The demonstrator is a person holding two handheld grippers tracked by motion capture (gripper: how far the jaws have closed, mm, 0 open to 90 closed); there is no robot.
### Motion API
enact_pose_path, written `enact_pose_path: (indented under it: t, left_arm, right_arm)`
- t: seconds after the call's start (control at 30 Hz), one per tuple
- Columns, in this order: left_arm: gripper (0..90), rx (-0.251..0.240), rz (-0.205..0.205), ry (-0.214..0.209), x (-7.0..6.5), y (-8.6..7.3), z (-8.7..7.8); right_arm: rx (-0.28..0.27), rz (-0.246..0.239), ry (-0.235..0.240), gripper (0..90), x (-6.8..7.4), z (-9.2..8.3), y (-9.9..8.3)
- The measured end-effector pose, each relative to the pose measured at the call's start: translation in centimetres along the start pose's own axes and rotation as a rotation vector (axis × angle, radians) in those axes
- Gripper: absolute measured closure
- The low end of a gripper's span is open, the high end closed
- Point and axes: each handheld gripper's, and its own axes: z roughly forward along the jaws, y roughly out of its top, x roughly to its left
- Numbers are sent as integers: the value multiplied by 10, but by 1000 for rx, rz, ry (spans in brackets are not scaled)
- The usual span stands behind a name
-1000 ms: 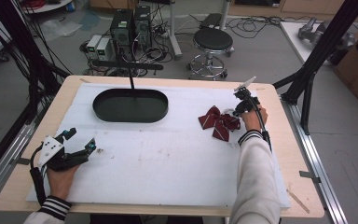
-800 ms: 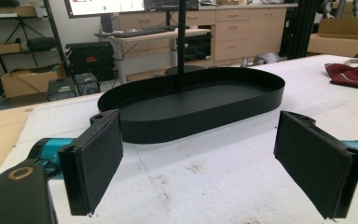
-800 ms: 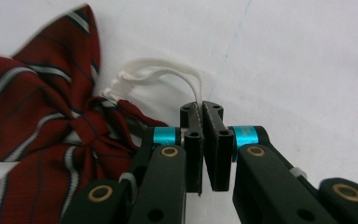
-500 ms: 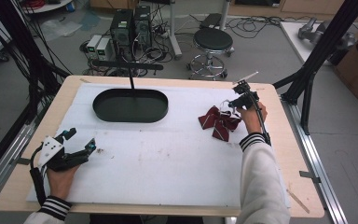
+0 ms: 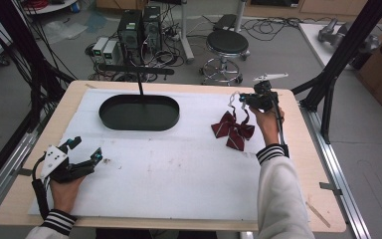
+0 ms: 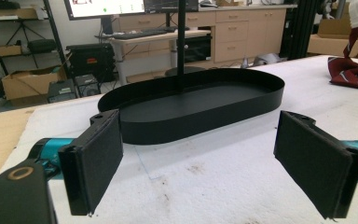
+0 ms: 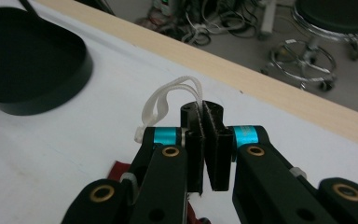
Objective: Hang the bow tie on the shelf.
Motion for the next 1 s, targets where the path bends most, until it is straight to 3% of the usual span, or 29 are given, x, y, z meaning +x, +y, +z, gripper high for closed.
enact_pose_path:
  t: [0.17,0.2,0.33,0.53,0.73,0.77,1.0]
  left_arm:
    - [159,1,0,1,0,0,0]
    - [159,0,0,0,0,0,0]
    - [159,1,0,1,0,0,0]
    - [159,0,0,1,0,0,0]
    - [159,-1,0,0,0,0,0]
    - [159,0,-1,0,0,0,0]
    - [159,0,-4,1,0,0,0]
  right_arm:
    - [-99,-19,49,874,10,-9,8]
    - [-99,-19,49,874,10,-9,8]
    - [-168,-33,91,874,24,-17,23]
    - [-203,-79,116,874,45,-20,43]
    - [-231,-63,148,874,57,-16,56]
    - [-256,-71,150,874,63,-14,61]
    - [-270,-77,182,874,81,-9,79]
